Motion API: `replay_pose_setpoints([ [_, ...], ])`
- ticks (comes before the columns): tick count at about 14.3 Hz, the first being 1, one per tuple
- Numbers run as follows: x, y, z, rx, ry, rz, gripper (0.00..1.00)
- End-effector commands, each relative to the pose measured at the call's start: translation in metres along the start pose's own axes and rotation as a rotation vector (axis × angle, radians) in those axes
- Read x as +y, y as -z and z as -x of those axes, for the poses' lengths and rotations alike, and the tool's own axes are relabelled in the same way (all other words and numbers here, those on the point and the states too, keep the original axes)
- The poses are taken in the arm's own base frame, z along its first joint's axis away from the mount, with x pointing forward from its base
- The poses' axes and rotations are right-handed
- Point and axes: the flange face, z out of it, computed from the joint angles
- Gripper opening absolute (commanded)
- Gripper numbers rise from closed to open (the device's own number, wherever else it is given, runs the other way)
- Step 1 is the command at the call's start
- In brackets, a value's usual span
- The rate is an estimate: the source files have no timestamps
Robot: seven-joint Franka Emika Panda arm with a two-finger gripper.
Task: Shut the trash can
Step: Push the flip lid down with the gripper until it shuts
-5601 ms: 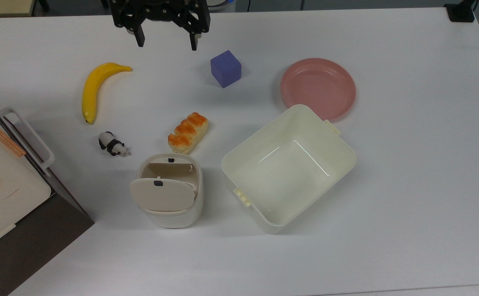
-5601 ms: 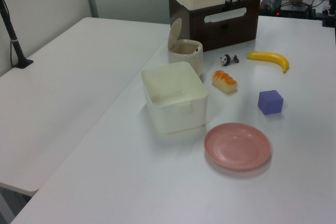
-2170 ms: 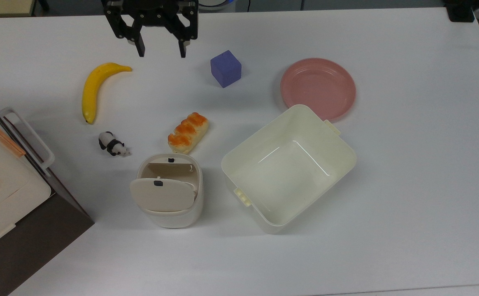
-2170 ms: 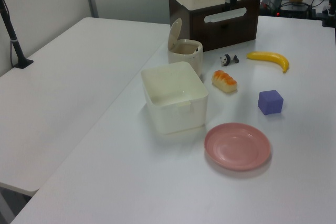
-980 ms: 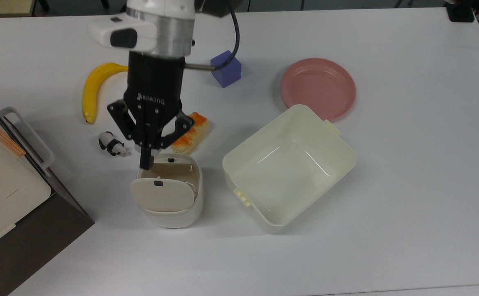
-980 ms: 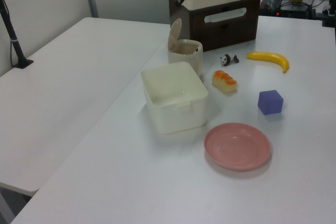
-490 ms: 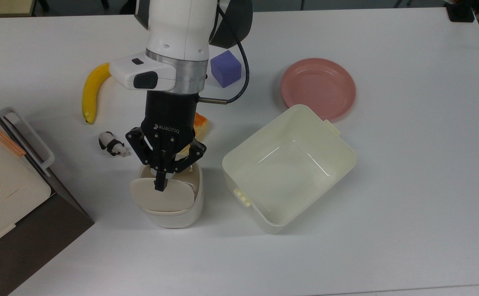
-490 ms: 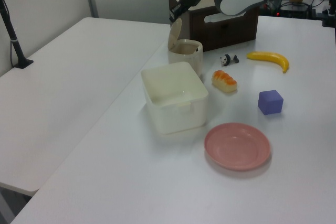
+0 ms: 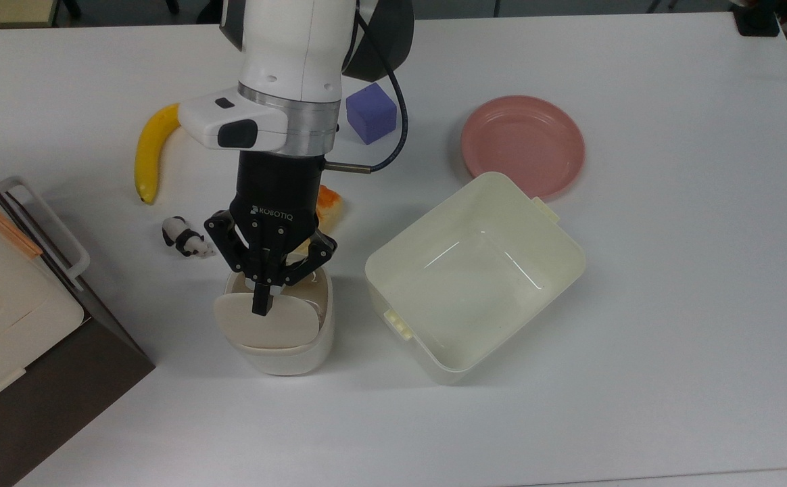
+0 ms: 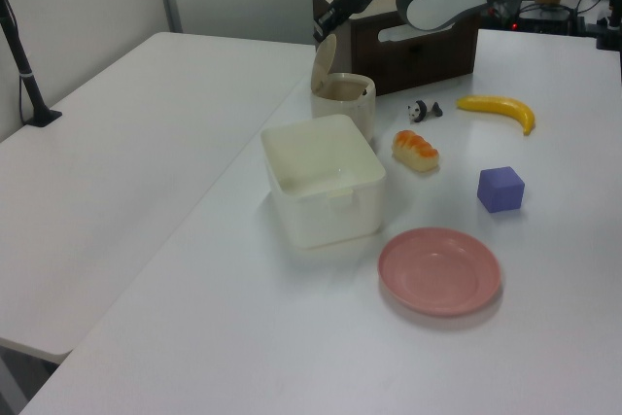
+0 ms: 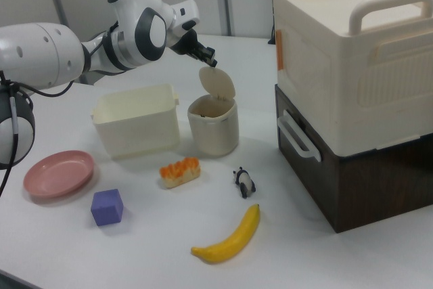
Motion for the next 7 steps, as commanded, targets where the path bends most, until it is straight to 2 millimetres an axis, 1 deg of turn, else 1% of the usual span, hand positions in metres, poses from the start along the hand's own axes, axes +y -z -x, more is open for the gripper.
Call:
replay_pose_setpoints([
  [1, 0.0034, 0.0041, -0.0031, 0.000, -0.010, 0.026, 0.00],
  [4, 0.0058, 0.0038, -0.0003, -0.032, -0.007, 0.046, 0.00],
  [7, 0.0094, 0.0076, 0.0028, -0.089, -0.007, 0.079, 0.00],
])
